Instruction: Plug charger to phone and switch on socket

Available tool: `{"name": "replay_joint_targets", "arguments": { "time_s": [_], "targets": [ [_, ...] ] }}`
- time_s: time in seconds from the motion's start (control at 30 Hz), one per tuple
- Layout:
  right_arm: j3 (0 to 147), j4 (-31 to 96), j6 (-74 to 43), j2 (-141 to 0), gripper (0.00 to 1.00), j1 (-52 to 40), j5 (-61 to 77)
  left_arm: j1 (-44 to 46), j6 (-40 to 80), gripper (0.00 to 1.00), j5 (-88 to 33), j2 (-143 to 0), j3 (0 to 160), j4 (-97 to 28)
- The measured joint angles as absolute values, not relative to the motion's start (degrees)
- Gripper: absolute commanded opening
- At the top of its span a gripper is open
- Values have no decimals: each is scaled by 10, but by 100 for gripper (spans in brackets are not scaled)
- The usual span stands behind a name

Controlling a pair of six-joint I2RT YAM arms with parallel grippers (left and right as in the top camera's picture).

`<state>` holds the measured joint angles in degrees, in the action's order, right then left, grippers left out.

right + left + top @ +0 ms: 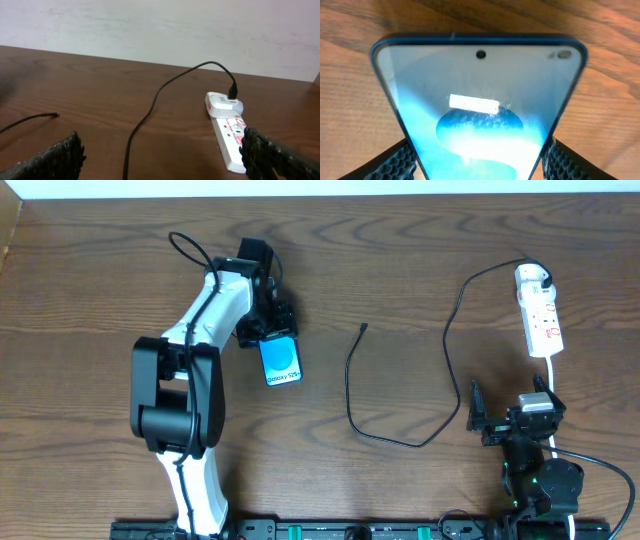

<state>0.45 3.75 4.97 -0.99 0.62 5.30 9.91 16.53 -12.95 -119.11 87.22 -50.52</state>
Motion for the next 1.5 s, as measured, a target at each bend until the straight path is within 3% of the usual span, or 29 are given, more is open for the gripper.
{"name": "replay_joint_targets", "arguments": {
  "time_s": [0.7,1.13,1.5],
  "targets": [
    [4,37,50,-10,99,6,53,102,167,65,-117,-1215,865,-489],
    [5,37,50,-10,99,6,53,108,168,83,-109,-1215,863,-488],
    [5,37,50,-10,99,6,53,142,182,83,-43,-1215,857,-484]
  ]
}}
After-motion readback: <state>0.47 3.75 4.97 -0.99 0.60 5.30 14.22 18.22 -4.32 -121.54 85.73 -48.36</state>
